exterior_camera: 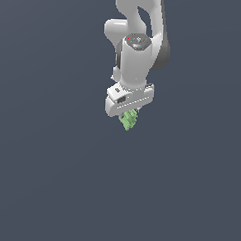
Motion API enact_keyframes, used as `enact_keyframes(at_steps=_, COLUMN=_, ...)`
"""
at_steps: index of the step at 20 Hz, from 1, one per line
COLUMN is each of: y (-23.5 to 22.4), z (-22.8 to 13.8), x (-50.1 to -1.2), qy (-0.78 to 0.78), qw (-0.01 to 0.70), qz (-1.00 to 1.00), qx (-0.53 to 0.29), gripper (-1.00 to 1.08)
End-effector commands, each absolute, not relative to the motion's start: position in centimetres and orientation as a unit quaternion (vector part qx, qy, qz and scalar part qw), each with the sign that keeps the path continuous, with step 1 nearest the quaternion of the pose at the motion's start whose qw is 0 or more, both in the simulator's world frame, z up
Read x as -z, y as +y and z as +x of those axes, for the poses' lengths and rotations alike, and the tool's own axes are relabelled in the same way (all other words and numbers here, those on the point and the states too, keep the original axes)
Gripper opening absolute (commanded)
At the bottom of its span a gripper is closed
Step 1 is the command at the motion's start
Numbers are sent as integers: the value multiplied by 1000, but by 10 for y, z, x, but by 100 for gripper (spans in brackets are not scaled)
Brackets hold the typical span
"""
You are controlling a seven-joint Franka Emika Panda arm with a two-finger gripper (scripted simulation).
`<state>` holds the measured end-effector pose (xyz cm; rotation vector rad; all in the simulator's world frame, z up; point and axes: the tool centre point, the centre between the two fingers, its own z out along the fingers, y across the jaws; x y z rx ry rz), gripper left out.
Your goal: Pick up the object and move it to a goal position.
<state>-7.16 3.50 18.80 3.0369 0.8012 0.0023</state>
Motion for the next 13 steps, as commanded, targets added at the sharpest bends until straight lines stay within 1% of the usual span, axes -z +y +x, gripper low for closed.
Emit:
enact_keyframes(at_steps=1, y=41, z=-70, x=-207, qy=255, qw=0, qz=967, qx=0, gripper=-100)
enact_keyframes(at_steps=7, y=50, z=-67, x=-235, qy=255, qw=0, qz=967, qx=0, gripper=-100)
enact_keyframes(at_steps=13, y=53, z=-64, x=-243, qy=255, qw=0, qz=967, qx=0, gripper=-100)
